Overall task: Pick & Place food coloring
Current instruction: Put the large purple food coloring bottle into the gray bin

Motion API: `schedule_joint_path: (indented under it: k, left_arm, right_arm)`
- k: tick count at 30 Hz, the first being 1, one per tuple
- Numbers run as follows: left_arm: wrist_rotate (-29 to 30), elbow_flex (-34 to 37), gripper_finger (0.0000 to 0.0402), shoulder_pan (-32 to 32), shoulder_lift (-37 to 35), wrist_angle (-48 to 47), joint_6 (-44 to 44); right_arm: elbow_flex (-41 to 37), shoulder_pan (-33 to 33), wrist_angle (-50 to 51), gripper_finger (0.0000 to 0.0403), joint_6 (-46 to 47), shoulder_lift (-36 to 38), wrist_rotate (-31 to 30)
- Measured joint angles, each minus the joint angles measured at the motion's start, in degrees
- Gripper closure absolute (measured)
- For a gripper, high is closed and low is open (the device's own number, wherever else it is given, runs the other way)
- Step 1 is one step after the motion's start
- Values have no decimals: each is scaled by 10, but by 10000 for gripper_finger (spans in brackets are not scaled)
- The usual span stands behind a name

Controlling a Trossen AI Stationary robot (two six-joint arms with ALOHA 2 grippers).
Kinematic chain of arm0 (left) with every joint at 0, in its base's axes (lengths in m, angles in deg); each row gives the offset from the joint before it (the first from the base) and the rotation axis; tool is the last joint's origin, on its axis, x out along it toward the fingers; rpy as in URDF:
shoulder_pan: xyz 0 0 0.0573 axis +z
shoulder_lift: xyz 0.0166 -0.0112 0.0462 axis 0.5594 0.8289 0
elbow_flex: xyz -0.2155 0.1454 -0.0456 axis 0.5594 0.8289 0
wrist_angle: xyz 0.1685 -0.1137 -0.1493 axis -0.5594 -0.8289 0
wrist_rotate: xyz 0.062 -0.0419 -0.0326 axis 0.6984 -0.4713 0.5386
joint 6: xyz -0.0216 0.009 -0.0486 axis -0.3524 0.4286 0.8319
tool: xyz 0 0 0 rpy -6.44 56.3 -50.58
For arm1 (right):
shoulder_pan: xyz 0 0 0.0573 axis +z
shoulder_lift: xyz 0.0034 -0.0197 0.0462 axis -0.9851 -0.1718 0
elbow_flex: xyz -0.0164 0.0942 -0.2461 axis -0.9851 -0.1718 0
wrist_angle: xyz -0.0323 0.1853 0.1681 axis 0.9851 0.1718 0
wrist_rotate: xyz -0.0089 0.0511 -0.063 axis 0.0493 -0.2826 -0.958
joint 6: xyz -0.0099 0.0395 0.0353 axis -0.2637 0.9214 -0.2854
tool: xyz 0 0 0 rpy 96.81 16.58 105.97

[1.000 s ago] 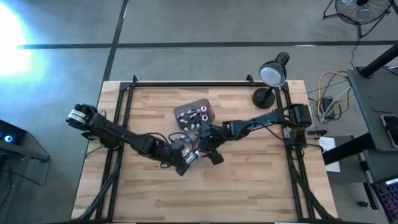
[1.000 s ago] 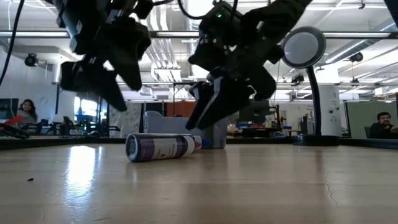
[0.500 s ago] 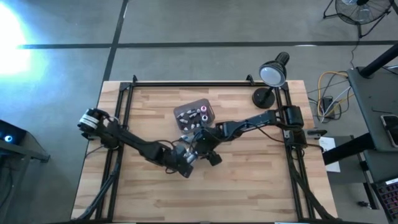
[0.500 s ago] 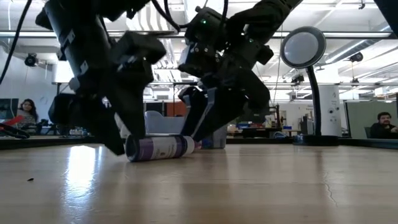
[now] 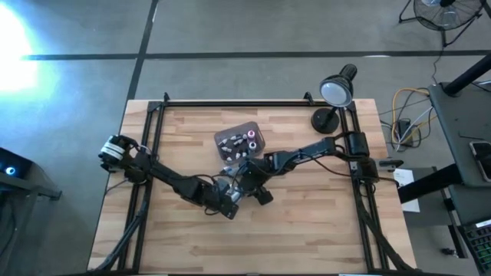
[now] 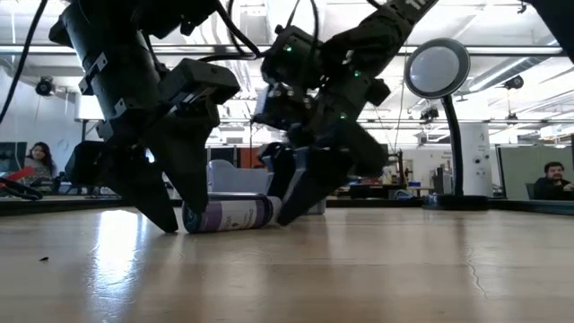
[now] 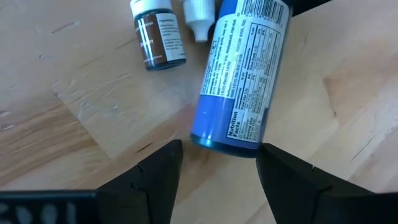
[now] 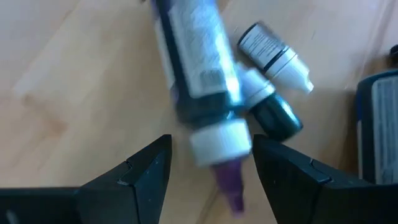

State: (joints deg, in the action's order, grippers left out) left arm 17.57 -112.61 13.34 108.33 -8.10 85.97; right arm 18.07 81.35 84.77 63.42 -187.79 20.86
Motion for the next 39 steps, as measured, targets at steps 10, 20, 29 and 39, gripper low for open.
schedule_joint_path:
  k: [10, 20, 29, 39]
  left_arm:
    - [2, 2, 209, 2, 0, -12, -2]
    - [7, 3, 209, 2, 0, -34, -6]
    - [-1, 3, 209, 2, -1, -35, -33]
    - [-33, 4, 209, -5, -34, -96, -106]
  right_arm:
    - [19, 0, 6, 185, 16, -4, 0]
    - [19, 0, 36, 286, 0, -4, -2]
    - [36, 0, 82, 300, 25, 0, -2]
    - [154, -2, 425, 296, 57, 59, -118]
